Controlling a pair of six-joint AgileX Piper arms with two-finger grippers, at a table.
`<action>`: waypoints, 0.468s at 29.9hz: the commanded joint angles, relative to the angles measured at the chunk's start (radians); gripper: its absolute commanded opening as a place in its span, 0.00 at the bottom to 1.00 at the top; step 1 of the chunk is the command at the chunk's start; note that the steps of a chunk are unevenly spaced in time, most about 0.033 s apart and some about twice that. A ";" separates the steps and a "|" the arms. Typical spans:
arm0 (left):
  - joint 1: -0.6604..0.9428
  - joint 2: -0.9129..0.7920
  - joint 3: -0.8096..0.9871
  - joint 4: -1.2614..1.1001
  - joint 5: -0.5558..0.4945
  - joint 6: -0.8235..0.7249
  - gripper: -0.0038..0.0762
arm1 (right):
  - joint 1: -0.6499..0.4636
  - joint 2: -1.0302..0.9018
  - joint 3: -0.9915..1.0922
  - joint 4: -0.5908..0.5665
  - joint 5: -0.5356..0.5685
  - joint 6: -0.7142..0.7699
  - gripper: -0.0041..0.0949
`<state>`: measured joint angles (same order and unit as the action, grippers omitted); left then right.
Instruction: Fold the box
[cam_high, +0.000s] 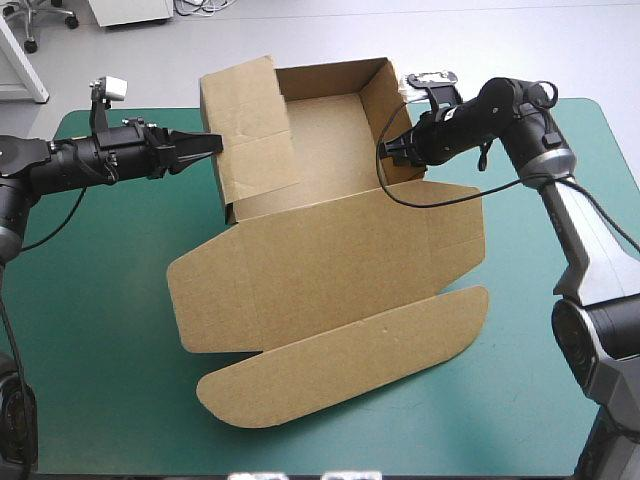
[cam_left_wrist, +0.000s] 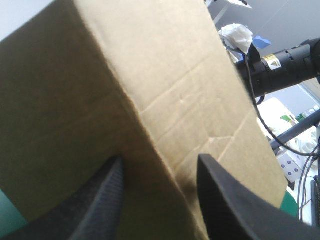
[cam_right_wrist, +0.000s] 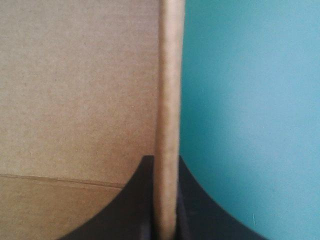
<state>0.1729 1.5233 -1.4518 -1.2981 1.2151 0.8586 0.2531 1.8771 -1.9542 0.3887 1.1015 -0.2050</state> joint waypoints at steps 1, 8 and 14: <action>-0.008 -0.043 -0.033 -0.052 0.008 -0.022 0.54 | 0.020 -0.051 -0.027 0.026 -0.052 0.013 0.03; -0.028 -0.043 -0.035 -0.034 -0.006 -0.042 0.54 | 0.031 -0.049 -0.027 0.008 -0.052 0.037 0.03; -0.028 -0.043 -0.037 -0.020 -0.011 -0.060 0.55 | 0.049 -0.049 -0.027 -0.048 -0.054 0.066 0.03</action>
<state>0.1544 1.5233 -1.4518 -1.2470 1.2074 0.8148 0.2909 1.8875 -1.9542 0.3219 1.0961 -0.1555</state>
